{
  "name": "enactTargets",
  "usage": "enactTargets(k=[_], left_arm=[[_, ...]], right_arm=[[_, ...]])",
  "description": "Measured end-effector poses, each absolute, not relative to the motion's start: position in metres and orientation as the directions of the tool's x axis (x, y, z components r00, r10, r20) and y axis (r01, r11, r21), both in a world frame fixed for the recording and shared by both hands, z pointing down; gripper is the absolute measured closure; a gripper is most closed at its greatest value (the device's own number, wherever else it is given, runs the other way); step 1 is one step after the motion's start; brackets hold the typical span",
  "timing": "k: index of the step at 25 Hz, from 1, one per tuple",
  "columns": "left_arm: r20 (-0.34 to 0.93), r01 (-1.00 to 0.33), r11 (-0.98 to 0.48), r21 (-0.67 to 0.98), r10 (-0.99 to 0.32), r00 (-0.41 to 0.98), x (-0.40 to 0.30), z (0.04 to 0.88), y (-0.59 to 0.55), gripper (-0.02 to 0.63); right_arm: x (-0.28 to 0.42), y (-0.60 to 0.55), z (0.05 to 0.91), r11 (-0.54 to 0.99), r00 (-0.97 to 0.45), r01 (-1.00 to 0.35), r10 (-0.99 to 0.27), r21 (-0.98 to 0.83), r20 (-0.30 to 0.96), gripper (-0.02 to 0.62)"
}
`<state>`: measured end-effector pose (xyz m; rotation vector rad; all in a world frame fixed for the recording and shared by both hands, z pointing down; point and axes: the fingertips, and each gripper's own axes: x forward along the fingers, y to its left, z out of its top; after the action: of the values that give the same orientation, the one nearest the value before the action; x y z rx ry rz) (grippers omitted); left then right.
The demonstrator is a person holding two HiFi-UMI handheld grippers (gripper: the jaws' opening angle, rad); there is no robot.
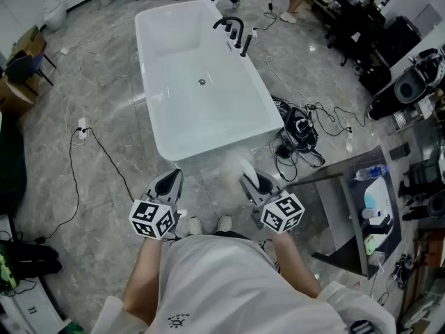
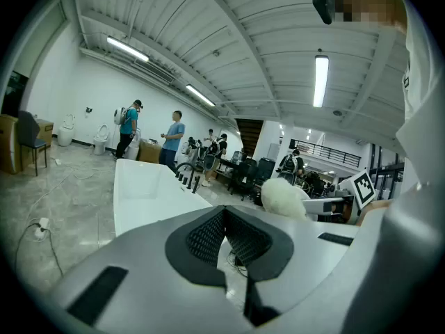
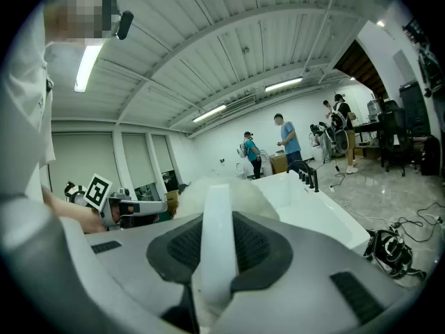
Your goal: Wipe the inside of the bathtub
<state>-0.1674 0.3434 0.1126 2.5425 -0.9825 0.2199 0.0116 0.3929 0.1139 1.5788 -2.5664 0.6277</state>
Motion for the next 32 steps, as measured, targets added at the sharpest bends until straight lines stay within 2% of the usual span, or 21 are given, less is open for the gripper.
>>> enactTargets(k=[24,32], left_arm=[[0.249,-0.649,-0.703,0.29,-0.6,0.76,-0.206,0.106,0.341,0.595],[0.262,-0.648,-0.698,0.305,-0.593,0.762,-0.22,0.115,0.34,0.595]], right_arm=[[-0.028,0.396,0.109,0.338,-0.417,-0.891,-0.875,-0.304,0.247,0.502],[-0.014,0.396,0.11,0.27,-0.353,-0.913,-0.898,-0.306,0.263,0.502]])
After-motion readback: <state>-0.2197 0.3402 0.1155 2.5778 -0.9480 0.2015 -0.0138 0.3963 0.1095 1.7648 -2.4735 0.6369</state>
